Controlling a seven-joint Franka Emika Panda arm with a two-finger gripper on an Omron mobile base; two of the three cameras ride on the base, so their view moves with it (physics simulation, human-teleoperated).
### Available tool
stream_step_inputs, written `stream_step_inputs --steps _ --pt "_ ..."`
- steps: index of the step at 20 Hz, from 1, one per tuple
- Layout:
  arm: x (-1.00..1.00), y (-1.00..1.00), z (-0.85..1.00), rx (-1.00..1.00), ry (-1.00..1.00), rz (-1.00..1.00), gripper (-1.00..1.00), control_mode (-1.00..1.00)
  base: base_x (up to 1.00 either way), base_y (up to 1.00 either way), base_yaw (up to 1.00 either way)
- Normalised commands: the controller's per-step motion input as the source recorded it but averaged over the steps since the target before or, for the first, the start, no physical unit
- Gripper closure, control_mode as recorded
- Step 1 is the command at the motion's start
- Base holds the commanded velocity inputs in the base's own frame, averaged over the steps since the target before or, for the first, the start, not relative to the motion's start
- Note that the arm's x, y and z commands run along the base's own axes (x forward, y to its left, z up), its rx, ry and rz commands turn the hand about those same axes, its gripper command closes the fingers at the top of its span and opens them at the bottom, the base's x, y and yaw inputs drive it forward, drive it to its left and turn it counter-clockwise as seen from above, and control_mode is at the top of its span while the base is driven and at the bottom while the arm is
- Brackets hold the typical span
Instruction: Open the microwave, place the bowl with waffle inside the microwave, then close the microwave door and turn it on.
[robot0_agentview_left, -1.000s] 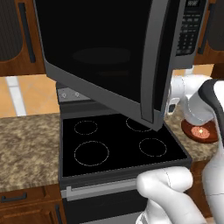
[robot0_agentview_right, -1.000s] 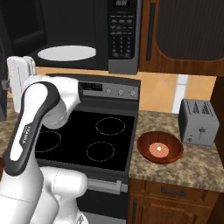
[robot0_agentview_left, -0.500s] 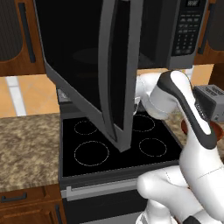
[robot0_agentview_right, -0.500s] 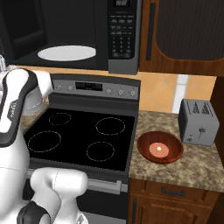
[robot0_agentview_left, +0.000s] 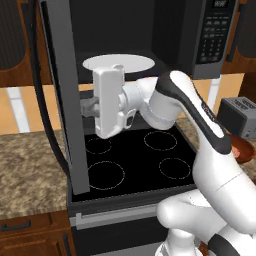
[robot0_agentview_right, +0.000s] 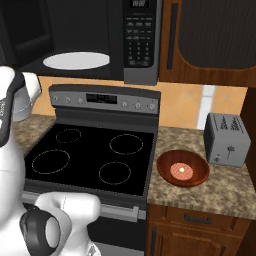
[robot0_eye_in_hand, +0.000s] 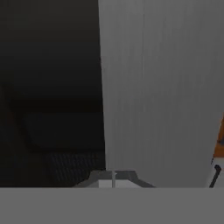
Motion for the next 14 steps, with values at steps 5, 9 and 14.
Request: stream_step_inputs --steps 5,9,14 --pt "-0.26 -1.00 0.08 0.18 -0.30 -0.10 1.00 -1.00 0.00 0.00 0.00" --pt "-0.40 -1.00 -0.08 -0.03 -0.31 -0.20 1.00 -1.00 0.00 0.00 0.00" --pt "-0.14 -1.00 -0.46 -0.24 -0.16 -0.27 1.00 -1.00 0.00 0.00 0.00"
